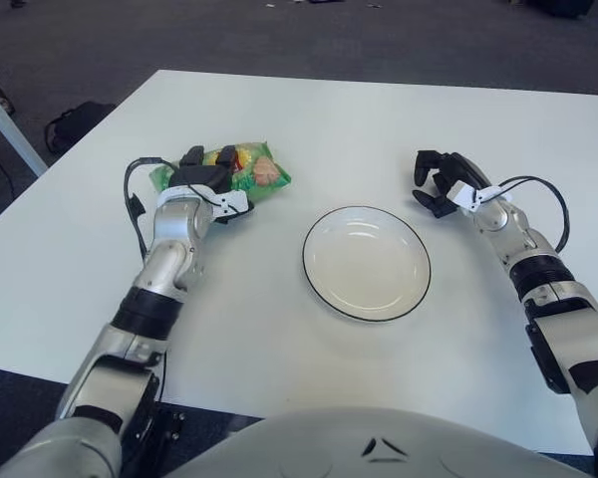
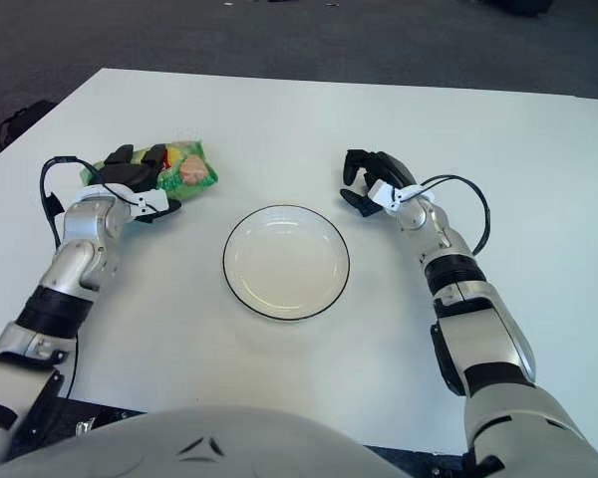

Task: Put the snack into the plate.

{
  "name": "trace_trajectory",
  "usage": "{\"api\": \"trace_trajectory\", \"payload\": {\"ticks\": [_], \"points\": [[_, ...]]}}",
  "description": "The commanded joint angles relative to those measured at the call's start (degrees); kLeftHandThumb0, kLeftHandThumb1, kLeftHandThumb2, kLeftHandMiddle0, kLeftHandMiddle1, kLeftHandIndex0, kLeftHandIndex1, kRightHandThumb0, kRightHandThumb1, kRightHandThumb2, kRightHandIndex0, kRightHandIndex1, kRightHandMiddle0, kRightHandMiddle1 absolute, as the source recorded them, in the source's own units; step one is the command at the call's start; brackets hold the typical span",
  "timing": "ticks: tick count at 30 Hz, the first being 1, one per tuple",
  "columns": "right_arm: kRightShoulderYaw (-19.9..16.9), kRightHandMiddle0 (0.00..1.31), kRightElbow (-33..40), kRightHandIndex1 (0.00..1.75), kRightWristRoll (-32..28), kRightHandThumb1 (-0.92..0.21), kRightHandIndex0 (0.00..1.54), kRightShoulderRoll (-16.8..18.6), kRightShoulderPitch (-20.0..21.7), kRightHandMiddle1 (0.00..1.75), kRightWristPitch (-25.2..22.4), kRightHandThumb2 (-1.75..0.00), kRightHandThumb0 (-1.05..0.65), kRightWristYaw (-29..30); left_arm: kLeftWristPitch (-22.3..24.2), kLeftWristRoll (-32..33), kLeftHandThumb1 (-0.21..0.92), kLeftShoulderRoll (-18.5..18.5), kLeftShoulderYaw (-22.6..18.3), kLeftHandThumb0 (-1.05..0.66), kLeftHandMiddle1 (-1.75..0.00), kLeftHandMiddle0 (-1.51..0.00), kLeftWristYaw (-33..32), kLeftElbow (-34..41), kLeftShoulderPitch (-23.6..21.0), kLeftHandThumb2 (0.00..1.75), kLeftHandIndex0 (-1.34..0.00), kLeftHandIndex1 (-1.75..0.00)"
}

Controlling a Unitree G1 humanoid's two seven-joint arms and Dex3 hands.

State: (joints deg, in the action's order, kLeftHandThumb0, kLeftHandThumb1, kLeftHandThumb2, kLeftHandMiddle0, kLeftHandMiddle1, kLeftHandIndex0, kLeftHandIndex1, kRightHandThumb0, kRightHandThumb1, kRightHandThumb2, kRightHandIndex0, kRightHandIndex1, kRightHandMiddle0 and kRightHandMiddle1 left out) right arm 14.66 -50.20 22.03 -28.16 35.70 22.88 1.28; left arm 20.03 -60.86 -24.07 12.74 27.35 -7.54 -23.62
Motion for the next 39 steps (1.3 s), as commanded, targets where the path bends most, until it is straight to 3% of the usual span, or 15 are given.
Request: {"api": "trace_trajectory", "payload": {"ticks": [1, 8, 13, 15, 16, 19, 21, 22, 24, 27, 30, 35, 39], "points": [[2.0, 0.67, -1.6, 1.75, 2.1, -0.25, 1.22, 0.5, -4.6, 1.75, -2.6, -1.40, -0.51, -2.5, -0.9, 3.9, 0.92, -0.4, 1.9, -1.05, 0.00, 0.00, 3.4, -3.8, 1.4, 0.74, 0.00, 0.00], [1.9, 0.66, -0.9, 1.75, 1.2, -0.26, 1.20, 0.4, -4.9, 1.75, -2.9, -1.38, -0.51, -3.8, -3.7, 7.3, 0.92, -0.8, 4.7, -1.05, 0.00, -0.01, 1.1, -11.2, 0.4, 0.77, -0.02, -0.01], [1.5, 0.65, -0.7, 1.75, 0.5, -0.28, 1.20, 0.4, -5.0, 1.75, -2.7, -1.37, -0.50, -4.9, -4.9, 8.5, 0.92, -1.6, 5.7, -1.05, -0.01, -0.02, -0.6, -13.9, -0.2, 0.69, 0.00, -0.23], [1.5, 0.65, -0.7, 1.75, 0.5, -0.28, 1.20, 0.3, -5.0, 1.75, -2.6, -1.36, -0.50, -5.2, -5.3, 8.5, 0.92, -1.1, 5.5, -1.05, -0.04, -0.06, -5.7, -16.5, -0.4, 0.62, 0.00, -0.38], [1.5, 0.65, -0.7, 1.75, 0.5, -0.28, 1.20, 0.2, -5.0, 1.75, -2.6, -1.36, -0.50, -5.4, -5.5, 8.5, 0.88, -0.8, 5.4, -0.99, -0.09, -0.10, -8.5, -17.8, -0.4, 0.61, 0.00, -0.45], [1.5, 0.64, -0.9, 1.75, 0.5, -0.28, 1.18, 0.2, -5.0, 1.75, -2.8, -1.36, -0.50, -5.6, -6.1, 8.8, 0.65, -0.1, 5.2, -0.75, -0.65, -0.08, -15.1, -19.8, -0.4, 0.72, 0.00, -0.81], [1.5, 0.64, -0.9, 1.75, 0.6, -0.28, 1.18, 0.3, -5.0, 1.75, -2.9, -1.36, -0.50, -5.6, -6.2, 8.7, 0.59, 0.3, 5.3, -0.70, -0.79, -0.07, -19.0, -20.9, -0.3, 0.77, 0.00, -0.89], [1.5, 0.64, -0.9, 1.75, 0.7, -0.28, 1.18, 0.3, -4.9, 1.75, -2.9, -1.36, -0.50, -5.6, -6.3, 8.5, 0.59, 0.7, 5.4, -0.31, -1.09, -0.21, -22.2, -21.7, -0.2, 0.81, -0.02, -1.20], [1.6, 0.64, -0.9, 1.75, 0.8, -0.28, 1.17, 0.2, -4.9, 1.75, -2.9, -1.36, -0.50, -5.5, -6.7, 8.3, 0.48, 1.1, 5.7, -0.16, -1.27, -0.45, -26.8, -23.3, -0.3, 0.98, -0.20, -1.47], [1.8, 0.64, -0.7, 1.75, 1.2, -0.28, 1.17, 0.1, -4.9, 1.75, -3.0, -1.36, -0.50, -5.3, -8.8, 8.9, 0.24, 1.2, 6.2, -0.05, -1.32, -0.72, -32.3, -27.3, -1.1, 1.27, -0.50, -1.65], [2.0, 0.65, -0.6, 1.75, 1.5, -0.28, 1.17, 0.0, -4.9, 1.75, -3.2, -1.36, -0.50, -5.1, -12.3, 9.9, 0.08, 1.1, 6.3, -0.02, -1.32, -0.86, -37.8, -32.5, -2.4, 1.45, -0.65, -1.72], [2.2, 0.65, -0.6, 1.75, 2.0, -0.27, 1.18, -0.1, -4.9, 1.75, -3.2, -1.37, -0.50, -4.5, -15.4, 12.3, -0.04, 1.5, 5.6, 0.00, -1.33, -0.97, -42.9, -36.0, -3.4, 1.58, -0.73, -1.74], [2.1, 0.65, -0.7, 1.75, 2.0, -0.28, 1.17, 0.0, -4.9, 1.75, -3.2, -1.36, -0.50, -4.5, -14.2, 15.0, -0.07, 2.2, 4.2, 0.00, -1.25, -1.02, -43.6, -34.3, -5.5, 1.60, -0.78, -1.75]]}}
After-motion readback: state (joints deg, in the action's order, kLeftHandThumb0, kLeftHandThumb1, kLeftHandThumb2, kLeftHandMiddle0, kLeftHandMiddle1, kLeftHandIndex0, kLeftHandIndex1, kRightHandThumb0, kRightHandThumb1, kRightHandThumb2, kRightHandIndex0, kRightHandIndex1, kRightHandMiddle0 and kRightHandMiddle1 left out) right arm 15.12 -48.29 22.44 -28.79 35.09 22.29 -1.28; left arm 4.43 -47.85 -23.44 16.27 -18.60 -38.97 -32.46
